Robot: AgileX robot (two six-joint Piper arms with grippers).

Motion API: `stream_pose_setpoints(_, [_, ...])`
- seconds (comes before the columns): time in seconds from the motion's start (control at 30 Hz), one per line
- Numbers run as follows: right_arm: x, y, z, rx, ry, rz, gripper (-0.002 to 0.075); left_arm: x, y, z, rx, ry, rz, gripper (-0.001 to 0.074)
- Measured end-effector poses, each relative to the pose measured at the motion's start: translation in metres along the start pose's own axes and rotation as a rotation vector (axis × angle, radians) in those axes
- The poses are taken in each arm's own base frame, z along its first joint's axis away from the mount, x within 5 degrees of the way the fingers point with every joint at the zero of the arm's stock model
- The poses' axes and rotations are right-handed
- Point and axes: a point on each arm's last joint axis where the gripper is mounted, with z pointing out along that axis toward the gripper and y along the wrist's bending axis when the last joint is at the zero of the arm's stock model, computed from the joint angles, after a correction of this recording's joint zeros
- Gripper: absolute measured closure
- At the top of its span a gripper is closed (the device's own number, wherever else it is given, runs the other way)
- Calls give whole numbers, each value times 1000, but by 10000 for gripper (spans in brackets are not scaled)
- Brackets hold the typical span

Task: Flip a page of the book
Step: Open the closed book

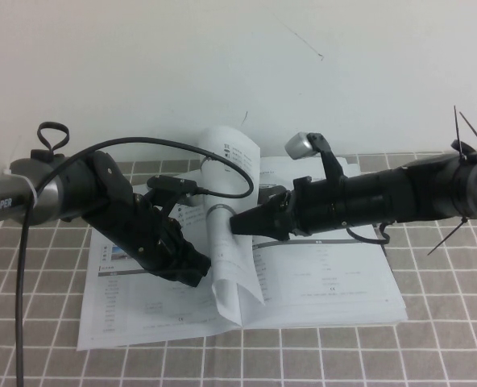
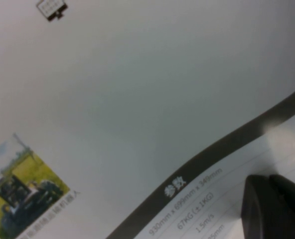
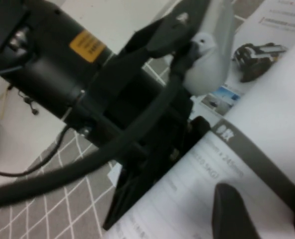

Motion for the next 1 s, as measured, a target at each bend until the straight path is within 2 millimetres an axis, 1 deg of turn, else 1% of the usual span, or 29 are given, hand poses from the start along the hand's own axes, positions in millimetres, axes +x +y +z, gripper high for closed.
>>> stream_pose_setpoints(0.13, [-8,6,2,-44,-11,-24,443,0,0,0,0,0,0,739])
stream_pose_setpoints(0.33, [-13,7,1,-49,-5,-31,443,-3,-1,-3,3,6,16,738])
stream_pose_setpoints(0.57, [-13,8,1,-49,21,-39,443,-13,-1,-16,-22,57,100,738])
stream_pose_setpoints(0.67, [-13,8,1,-50,25,-42,443,-22,0,-32,-84,89,131,738])
stream_pose_setpoints(0.73, [-13,8,1,-51,32,-45,443,-30,0,-45,-130,98,139,738])
stream_pose_setpoints(0.87, [-14,9,1,-59,37,-51,443,-44,-3,-68,-181,89,146,738])
stream_pose_setpoints(1.0, [-14,10,1,-63,37,-49,443,-61,-10,-96,-203,38,154,738])
